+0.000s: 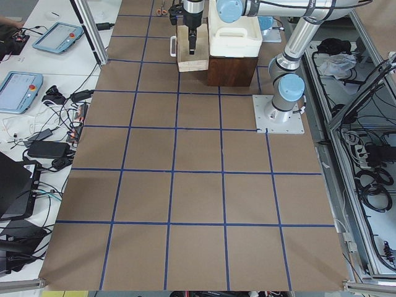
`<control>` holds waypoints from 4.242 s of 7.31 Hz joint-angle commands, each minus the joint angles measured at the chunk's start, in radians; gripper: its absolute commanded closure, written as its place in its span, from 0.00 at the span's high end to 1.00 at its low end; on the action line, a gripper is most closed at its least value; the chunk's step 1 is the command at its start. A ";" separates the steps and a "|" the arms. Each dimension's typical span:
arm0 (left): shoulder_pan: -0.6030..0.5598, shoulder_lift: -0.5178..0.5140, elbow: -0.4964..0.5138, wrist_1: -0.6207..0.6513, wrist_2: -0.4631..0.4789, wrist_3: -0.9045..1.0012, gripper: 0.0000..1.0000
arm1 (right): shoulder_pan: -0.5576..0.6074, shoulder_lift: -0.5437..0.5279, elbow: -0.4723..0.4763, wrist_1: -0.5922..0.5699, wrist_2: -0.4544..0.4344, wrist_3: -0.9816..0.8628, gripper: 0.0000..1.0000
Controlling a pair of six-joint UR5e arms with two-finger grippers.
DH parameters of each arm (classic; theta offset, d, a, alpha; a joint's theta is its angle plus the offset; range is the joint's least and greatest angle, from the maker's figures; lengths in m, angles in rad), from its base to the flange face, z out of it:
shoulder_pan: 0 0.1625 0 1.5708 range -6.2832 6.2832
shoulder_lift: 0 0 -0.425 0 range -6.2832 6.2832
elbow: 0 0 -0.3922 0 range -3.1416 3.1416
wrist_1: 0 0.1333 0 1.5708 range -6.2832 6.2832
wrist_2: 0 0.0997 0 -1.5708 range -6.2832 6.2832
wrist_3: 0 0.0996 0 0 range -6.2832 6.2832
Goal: Put scissors in drawer and close it
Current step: 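Move the right gripper outward over the grey-and-orange scissors, then lower the right gripper and close it on the scissors' blade end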
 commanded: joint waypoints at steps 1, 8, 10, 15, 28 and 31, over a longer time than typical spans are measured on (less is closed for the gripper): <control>0.000 -0.002 0.002 0.002 0.002 0.000 1.00 | -0.072 0.119 0.004 -0.143 -0.019 -0.260 1.00; 0.000 -0.010 0.000 0.001 -0.001 -0.011 1.00 | -0.206 0.463 -0.011 -0.713 0.076 -0.960 0.98; 0.000 -0.008 0.000 0.001 0.002 -0.008 1.00 | -0.206 0.492 -0.032 -0.746 0.116 -1.109 0.94; 0.000 0.002 -0.003 -0.002 0.003 0.003 1.00 | -0.206 0.535 -0.085 -0.734 0.127 -1.144 0.91; -0.002 0.010 -0.021 -0.001 -0.046 -0.016 1.00 | -0.204 0.566 -0.098 -0.733 0.138 -1.110 0.12; -0.005 0.034 -0.018 -0.023 -0.070 -0.017 1.00 | -0.200 0.520 -0.100 -0.710 0.127 -1.104 0.11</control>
